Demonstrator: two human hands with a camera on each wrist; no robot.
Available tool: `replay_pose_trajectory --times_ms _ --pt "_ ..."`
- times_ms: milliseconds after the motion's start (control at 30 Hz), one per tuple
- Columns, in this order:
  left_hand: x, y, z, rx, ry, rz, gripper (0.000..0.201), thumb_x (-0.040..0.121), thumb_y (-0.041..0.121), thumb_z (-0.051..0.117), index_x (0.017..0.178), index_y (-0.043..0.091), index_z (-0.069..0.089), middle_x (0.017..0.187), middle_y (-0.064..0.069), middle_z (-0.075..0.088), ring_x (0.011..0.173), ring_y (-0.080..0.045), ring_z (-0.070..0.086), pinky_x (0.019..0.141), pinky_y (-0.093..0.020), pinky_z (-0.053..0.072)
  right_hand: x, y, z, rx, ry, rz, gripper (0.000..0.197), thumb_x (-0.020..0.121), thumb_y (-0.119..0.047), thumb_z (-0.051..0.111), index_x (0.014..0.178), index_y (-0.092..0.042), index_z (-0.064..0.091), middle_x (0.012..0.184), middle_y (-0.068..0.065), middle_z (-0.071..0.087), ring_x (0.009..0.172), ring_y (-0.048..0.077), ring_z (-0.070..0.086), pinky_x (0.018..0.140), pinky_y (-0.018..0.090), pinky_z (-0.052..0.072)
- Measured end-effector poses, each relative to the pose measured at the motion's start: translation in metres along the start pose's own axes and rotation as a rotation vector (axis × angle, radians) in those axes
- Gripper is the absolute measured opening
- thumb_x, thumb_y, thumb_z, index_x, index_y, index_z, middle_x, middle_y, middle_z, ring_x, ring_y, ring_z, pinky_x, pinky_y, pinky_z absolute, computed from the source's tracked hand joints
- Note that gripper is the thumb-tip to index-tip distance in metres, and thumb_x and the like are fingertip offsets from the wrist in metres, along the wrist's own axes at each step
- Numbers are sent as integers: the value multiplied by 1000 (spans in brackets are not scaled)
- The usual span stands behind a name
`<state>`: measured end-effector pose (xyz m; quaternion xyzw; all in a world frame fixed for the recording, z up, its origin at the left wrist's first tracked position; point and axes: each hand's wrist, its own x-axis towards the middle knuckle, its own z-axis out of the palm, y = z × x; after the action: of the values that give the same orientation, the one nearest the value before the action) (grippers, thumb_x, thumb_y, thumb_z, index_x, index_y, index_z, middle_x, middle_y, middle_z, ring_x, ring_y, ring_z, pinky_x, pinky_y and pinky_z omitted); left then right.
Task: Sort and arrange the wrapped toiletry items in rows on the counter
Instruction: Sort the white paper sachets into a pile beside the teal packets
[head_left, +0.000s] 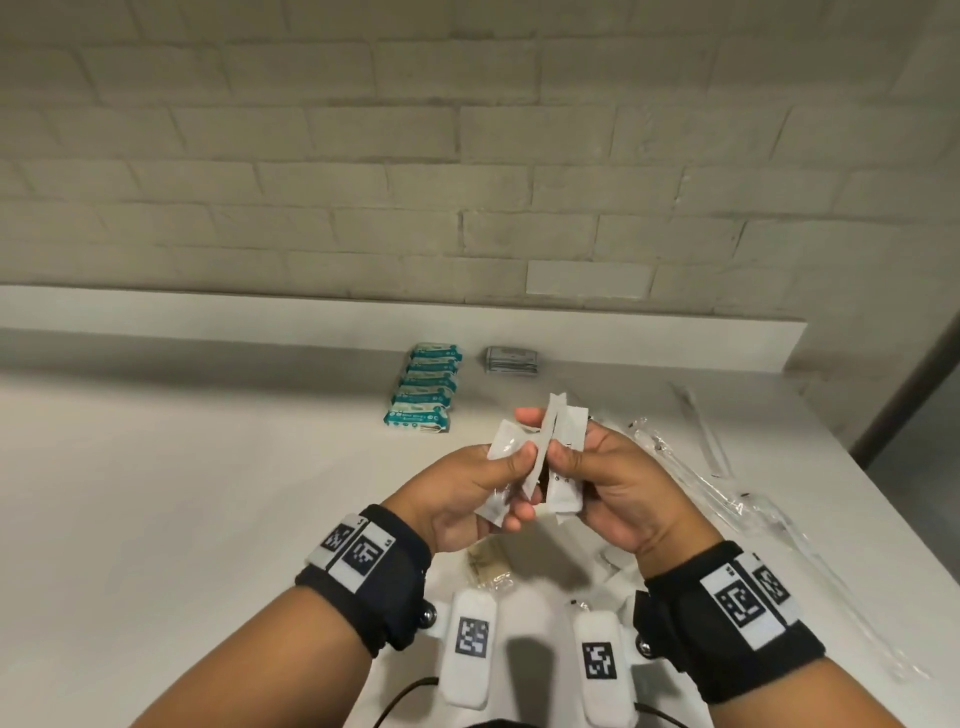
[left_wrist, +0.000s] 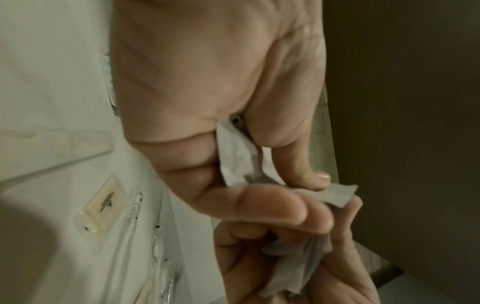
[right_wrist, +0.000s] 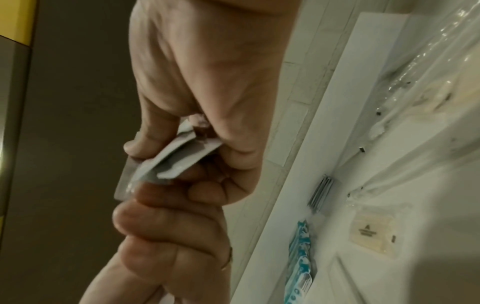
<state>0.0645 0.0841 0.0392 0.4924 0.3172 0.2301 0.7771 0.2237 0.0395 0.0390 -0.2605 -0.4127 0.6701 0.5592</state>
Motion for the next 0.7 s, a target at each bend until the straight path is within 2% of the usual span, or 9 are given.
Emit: replay_pose_trajectory --times_ms 100,200,267,333,400,433,567,633,700 --pt "1 1 -1 61 53 -35 32 76 43 61 81 12 60 57 1 59 46 -7 52 43 -17 41 2 1 0 -42 63 -48 44 51 -25 93 86 -6 72 73 18 68 60 31 67 60 40 57" --pt "4 0 -3 65 149 -50 45 91 59 43 92 19 63 63 2 52 49 -8 36 45 -19 27 4 2 -1 -91 236 -73 41 66 -31 83 92 -3 67 82 16 69 74 30 67 70 42 54" --pt "7 -1 -6 22 249 -19 37 100 43 38 98 14 60 69 -2 52 53 -11 36 49 -23 25 4 1 -4 -102 348 -107 22 79 -22 67 94 -7 60 75 13 64 66 27 65 62 39 56" --pt "10 -3 -8 24 308 49 16 90 15 52 104 7 56 85 -12 62 65 -19 53 58 -30 40 4 1 -8 -122 442 -91 10 90 -15 57 99 -13 55 69 6 61 54 20 64 49 32 55" --pt "10 -6 -11 58 333 103 33 81 0 57 114 4 56 105 -21 67 88 -30 64 80 -42 50 3 2 -12 -155 465 -53 9 97 -19 50 104 -17 55 68 -2 68 55 18 68 46 29 54" --pt "10 -7 -10 76 345 125 32 83 -4 58 114 5 56 106 -20 67 91 -30 64 85 -43 50 2 3 -12 -178 468 -27 10 98 -22 49 105 -19 56 70 -4 70 58 20 69 49 31 56" --pt "15 -13 -4 133 358 226 18 87 -4 63 97 11 57 82 -4 67 69 -14 65 64 -26 53 6 13 -7 -319 488 63 19 98 -29 50 114 -18 51 101 10 70 87 32 69 81 55 55" --pt "18 -16 0 119 311 258 10 91 2 60 96 10 58 79 -5 66 63 -13 65 57 -25 53 10 17 -1 -424 487 115 25 98 -31 51 118 -17 45 111 16 65 88 33 69 73 53 57" --pt "17 -15 3 141 277 272 5 95 10 57 99 10 60 82 -4 67 67 -14 65 62 -26 54 13 19 4 -529 485 149 27 98 -34 49 116 -15 40 107 17 63 74 30 67 55 40 56"
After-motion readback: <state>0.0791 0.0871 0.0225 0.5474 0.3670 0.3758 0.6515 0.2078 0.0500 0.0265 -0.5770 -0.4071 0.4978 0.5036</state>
